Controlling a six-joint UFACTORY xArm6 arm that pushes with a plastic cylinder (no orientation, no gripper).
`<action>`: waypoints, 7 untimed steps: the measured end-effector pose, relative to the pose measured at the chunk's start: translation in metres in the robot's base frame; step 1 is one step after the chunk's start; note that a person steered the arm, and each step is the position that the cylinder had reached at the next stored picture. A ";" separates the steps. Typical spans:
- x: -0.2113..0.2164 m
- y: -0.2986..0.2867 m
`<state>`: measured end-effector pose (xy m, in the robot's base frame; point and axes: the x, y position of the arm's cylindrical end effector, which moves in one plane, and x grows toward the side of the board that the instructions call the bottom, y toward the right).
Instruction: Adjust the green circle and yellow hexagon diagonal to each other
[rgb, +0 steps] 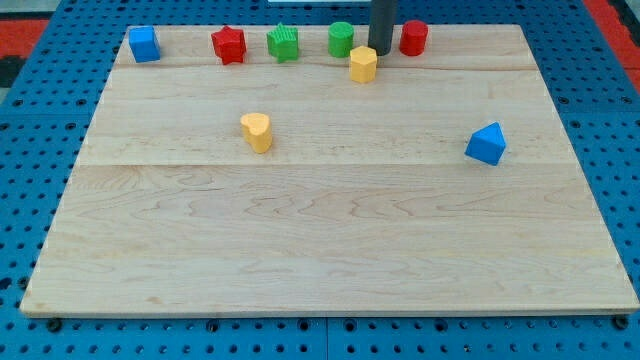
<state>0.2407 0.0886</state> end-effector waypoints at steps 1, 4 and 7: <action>-0.030 0.005; -0.048 -0.028; -0.039 -0.020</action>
<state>0.2016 0.0689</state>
